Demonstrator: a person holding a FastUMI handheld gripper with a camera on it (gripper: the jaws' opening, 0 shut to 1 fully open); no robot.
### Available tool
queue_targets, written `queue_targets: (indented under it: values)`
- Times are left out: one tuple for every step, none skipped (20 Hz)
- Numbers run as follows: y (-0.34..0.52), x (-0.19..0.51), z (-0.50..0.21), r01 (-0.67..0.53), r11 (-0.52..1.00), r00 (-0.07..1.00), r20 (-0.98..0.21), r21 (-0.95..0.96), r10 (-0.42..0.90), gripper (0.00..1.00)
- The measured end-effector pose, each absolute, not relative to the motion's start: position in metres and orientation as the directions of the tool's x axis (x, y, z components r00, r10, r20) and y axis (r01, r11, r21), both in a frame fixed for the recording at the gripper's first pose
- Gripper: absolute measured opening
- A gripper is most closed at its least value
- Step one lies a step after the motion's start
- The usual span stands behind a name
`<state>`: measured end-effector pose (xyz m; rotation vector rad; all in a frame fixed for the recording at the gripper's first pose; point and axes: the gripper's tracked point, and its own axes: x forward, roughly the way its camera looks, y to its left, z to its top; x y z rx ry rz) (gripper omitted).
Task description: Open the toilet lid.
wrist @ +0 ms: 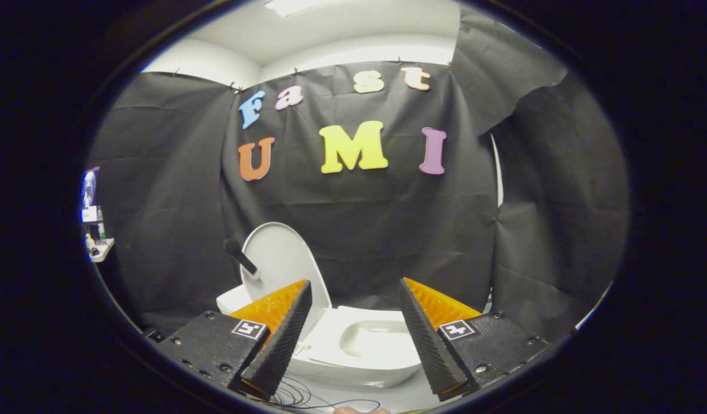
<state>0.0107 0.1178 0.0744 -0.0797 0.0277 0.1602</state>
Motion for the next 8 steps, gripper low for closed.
queue_targets:
  values:
    - [0.108,0.008,0.069,-0.149,0.987,0.989,-0.029,-0.066,0.147,0.95]
    - [0.098,0.004,0.063,-0.137,0.989,0.990,-0.028,-0.060,0.135,0.95]
    - [0.088,0.002,0.054,-0.128,0.990,0.991,-0.032,-0.057,0.127,0.95]
    - [0.080,-0.002,0.046,-0.122,0.991,0.992,-0.036,-0.053,0.120,0.95]
    - [0.075,-0.005,0.040,-0.122,0.991,0.992,-0.039,-0.051,0.120,0.95]
    - [0.070,-0.005,0.037,-0.121,0.991,0.992,-0.036,-0.050,0.119,0.95]
    - [0.066,-0.006,0.036,-0.127,0.991,0.992,-0.030,-0.051,0.125,0.95]
    - [0.061,-0.006,0.034,-0.125,0.991,0.992,-0.027,-0.055,0.123,0.95]
